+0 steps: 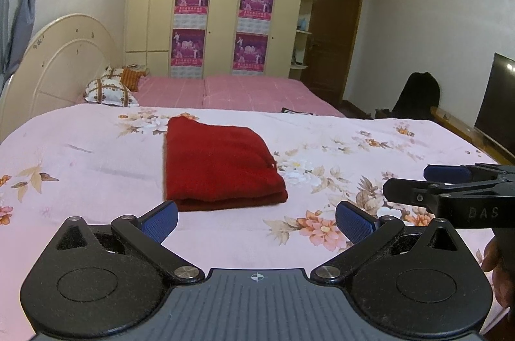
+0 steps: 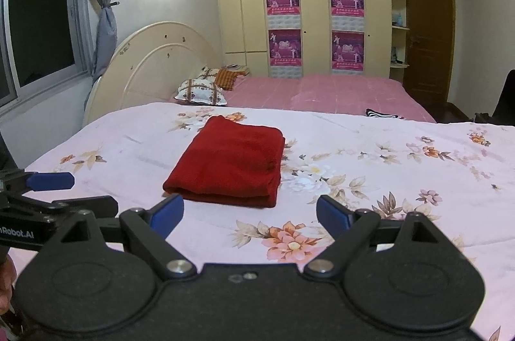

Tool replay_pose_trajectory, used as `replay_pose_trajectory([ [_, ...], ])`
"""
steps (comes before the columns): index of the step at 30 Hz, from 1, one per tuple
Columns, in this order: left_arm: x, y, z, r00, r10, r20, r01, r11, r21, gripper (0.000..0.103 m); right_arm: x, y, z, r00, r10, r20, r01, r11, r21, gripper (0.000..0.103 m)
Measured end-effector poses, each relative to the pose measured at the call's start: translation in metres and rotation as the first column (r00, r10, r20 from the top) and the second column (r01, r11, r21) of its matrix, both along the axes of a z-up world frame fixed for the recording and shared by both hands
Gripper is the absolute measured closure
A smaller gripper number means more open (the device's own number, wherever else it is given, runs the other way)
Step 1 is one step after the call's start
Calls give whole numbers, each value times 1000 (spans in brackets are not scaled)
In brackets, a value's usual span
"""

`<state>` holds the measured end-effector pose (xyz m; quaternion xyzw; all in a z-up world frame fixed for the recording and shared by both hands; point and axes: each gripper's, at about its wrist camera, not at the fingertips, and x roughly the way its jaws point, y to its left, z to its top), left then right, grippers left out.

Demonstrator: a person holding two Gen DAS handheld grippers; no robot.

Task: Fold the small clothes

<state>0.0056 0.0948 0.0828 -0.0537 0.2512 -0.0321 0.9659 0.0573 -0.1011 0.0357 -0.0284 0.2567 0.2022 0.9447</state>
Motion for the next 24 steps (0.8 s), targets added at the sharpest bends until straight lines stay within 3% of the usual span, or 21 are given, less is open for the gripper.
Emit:
replay_pose_trajectory([
  [24, 6, 4, 1, 1000, -4, 5, 4, 1000, -8, 0, 2, 4, 5, 1000, 15, 10, -14, 1000, -14, 14],
])
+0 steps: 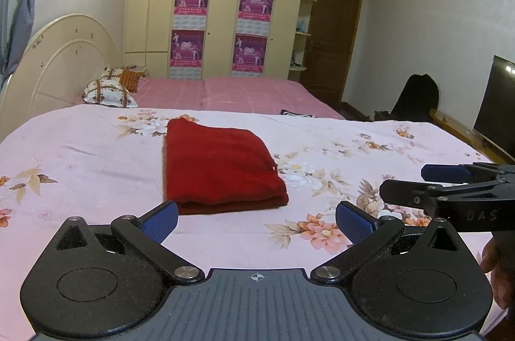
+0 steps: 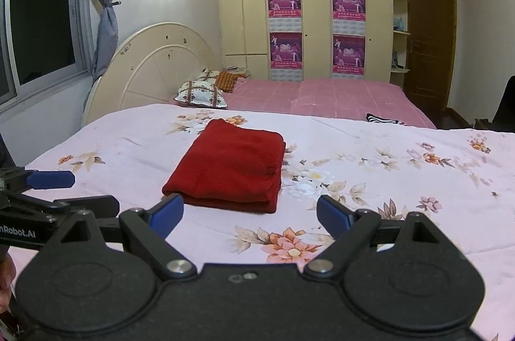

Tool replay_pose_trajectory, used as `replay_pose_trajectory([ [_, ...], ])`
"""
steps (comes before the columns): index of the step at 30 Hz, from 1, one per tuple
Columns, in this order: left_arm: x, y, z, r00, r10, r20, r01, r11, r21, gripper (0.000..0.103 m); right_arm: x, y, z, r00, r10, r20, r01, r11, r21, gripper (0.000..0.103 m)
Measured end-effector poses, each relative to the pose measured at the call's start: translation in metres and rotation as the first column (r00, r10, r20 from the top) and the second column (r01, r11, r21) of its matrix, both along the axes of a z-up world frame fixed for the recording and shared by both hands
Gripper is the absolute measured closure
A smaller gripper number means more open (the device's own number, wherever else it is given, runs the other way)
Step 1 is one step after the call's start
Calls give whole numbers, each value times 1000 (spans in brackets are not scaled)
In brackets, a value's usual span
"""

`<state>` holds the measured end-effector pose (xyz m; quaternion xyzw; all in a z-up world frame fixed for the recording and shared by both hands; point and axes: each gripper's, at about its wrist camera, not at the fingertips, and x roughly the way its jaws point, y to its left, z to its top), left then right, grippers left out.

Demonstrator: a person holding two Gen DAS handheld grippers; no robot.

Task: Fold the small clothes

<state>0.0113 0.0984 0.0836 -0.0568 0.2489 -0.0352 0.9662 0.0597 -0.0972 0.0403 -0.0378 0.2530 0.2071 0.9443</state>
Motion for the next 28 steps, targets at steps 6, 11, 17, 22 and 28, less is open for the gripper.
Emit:
replay_pose_trajectory([
  [6, 1, 3, 0, 1000, 2, 2, -2, 1000, -1, 0, 2, 2, 0, 1000, 2, 2, -2, 1000, -2, 14],
  [11, 2, 2, 0, 1000, 1, 0, -1, 1000, -1, 0, 3, 1, -1, 1000, 4, 2, -4, 1000, -2, 14],
  [17, 3, 2, 0, 1000, 2, -1, -2, 1000, -1, 0, 5, 1, -1, 1000, 8, -1, -8, 1000, -3, 14],
  [22, 2, 2, 0, 1000, -4, 8, 4, 1000, -10, 0, 7, 1, -2, 1000, 7, -2, -7, 1000, -6, 14],
  [28, 6, -2, 0, 999, -39, 12, 39, 999, -9, 0, 10, 0, -2, 1000, 7, -6, -7, 1000, -8, 14],
])
